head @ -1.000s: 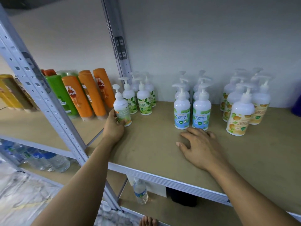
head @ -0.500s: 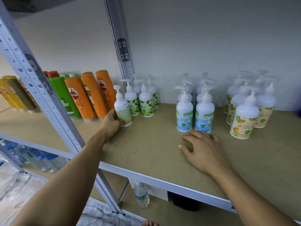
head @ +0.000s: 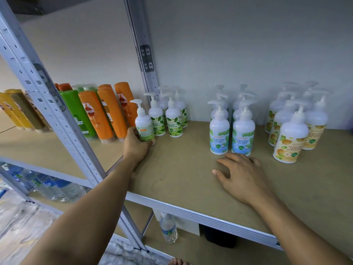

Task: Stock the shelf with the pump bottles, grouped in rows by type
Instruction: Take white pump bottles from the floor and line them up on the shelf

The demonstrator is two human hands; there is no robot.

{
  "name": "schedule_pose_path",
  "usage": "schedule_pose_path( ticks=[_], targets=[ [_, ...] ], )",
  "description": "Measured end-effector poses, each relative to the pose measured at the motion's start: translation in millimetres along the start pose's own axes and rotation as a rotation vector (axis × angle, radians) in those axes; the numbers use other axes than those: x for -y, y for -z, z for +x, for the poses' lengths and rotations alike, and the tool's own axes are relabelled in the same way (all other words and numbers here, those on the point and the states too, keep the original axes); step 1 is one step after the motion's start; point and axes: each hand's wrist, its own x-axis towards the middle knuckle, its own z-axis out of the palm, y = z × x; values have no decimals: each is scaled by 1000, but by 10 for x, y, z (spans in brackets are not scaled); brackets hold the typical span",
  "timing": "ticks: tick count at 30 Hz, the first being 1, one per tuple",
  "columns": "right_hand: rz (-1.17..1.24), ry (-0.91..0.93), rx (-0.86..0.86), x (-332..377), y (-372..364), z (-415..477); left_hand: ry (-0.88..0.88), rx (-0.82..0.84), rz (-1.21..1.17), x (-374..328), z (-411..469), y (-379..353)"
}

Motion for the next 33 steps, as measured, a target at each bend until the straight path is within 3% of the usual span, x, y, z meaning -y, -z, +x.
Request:
schedule_pose_path(
  ticks=[5, 13, 21, 28, 33],
  targets=[
    [-3, -4, 6, -7, -4, -3, 1, -20, 21, 12, -4, -8],
    [-4, -10, 8, 2, 4, -7, -42, 150, -65, 73, 18, 125],
    [0, -16, 15, -15, -14, 5, 59, 37, -74, 98, 62, 17],
    [1, -24, 7, -21, -36, 9, -14, 80, 59, 132, 51, 25],
    [-17, -27, 17, -24, -35, 13, 54, 7, 36, 80, 19, 22]
  ],
)
